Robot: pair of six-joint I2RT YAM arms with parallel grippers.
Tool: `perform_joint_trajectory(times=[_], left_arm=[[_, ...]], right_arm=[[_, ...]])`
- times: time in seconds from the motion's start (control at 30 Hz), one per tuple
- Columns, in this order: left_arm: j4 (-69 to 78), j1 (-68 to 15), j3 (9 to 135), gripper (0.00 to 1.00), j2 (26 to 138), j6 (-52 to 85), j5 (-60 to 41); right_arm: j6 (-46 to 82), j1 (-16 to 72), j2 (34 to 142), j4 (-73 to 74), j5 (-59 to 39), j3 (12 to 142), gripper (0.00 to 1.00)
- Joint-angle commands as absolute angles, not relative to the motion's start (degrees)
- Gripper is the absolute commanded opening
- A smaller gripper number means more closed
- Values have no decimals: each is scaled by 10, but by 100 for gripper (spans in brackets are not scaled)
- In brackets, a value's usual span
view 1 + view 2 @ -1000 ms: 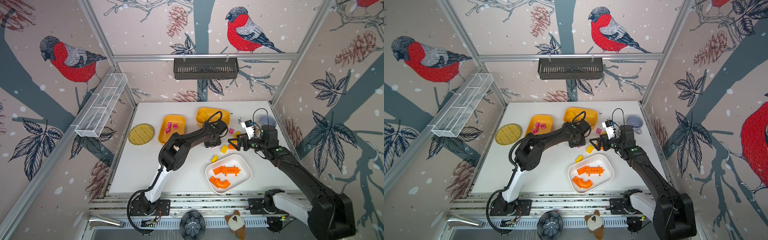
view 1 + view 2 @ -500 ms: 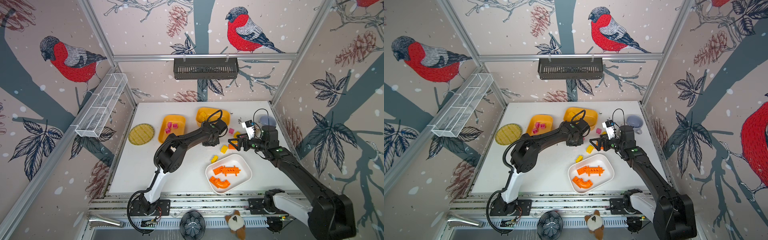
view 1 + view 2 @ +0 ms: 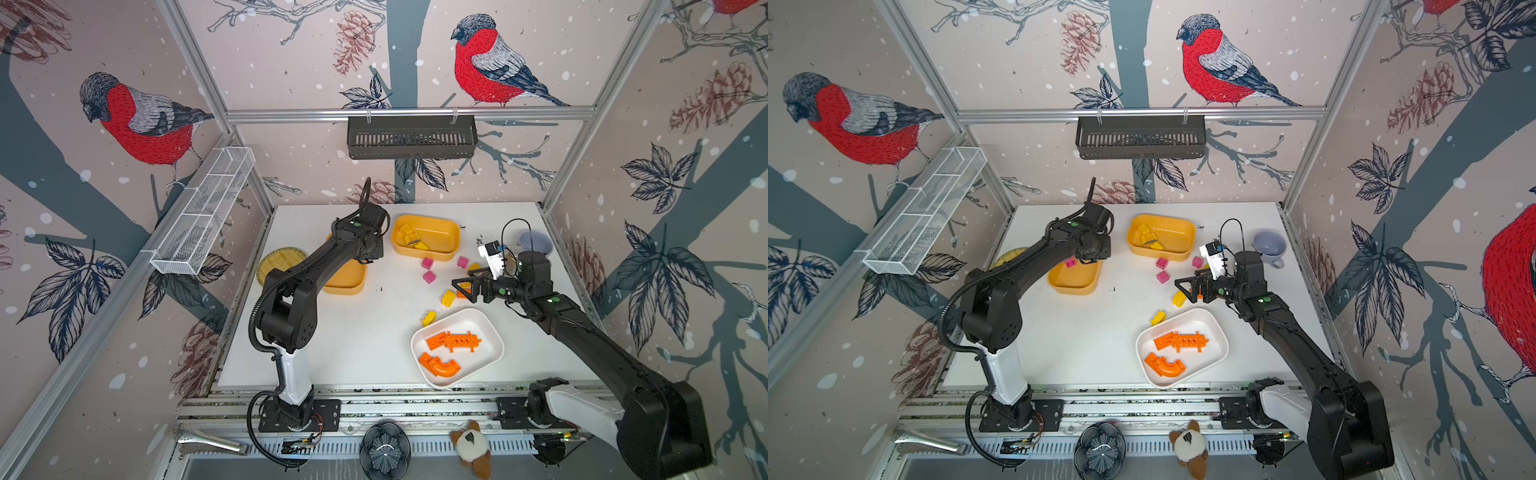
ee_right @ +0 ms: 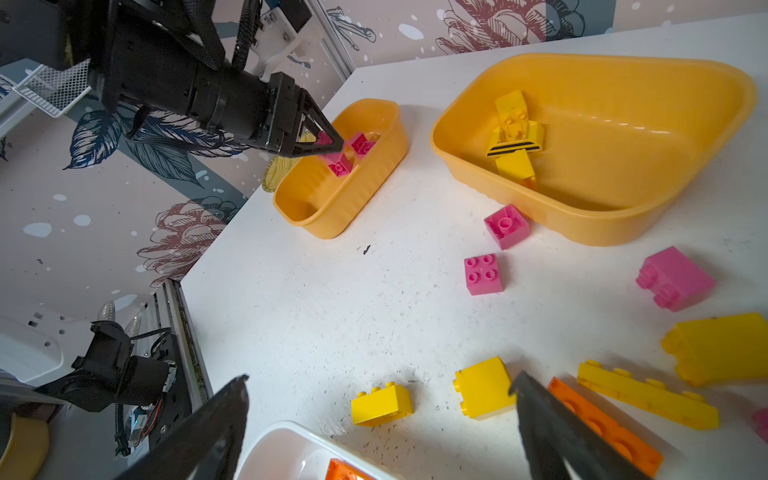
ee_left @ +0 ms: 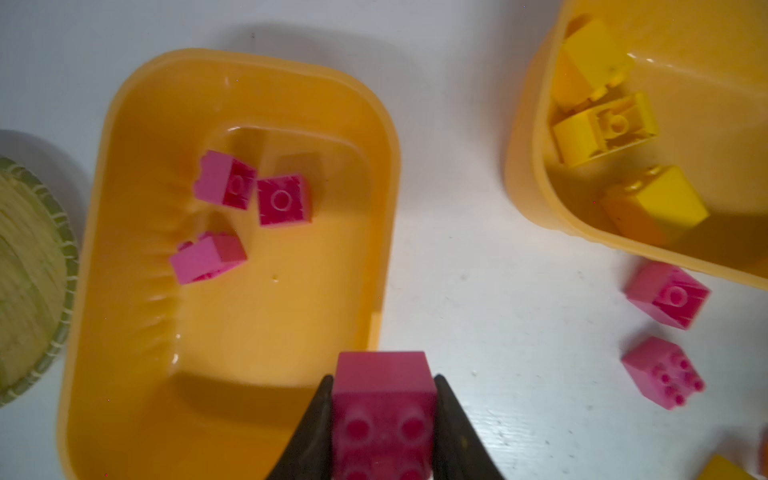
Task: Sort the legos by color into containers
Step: 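Carry the pink brick with the left gripper and release it into the smaller tub, then move the left gripper back over the loose pink bricks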
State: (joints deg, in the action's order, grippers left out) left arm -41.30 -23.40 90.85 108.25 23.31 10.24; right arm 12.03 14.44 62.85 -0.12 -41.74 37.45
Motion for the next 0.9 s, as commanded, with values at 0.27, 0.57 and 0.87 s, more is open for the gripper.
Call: perform_joint_trajectory(times=[0.27,0.57,0.87], left_arm=[[-346,-130,896,32,1140,120,45],[-387,-124,947,77,1155,126,4],[-383,-217,902,78,1074,188,-77]], right_arm=[[130,166,633,25,-418,371,99],[130,172,631,15,-408,374,99],[121,166,626,2,-397,377,99]])
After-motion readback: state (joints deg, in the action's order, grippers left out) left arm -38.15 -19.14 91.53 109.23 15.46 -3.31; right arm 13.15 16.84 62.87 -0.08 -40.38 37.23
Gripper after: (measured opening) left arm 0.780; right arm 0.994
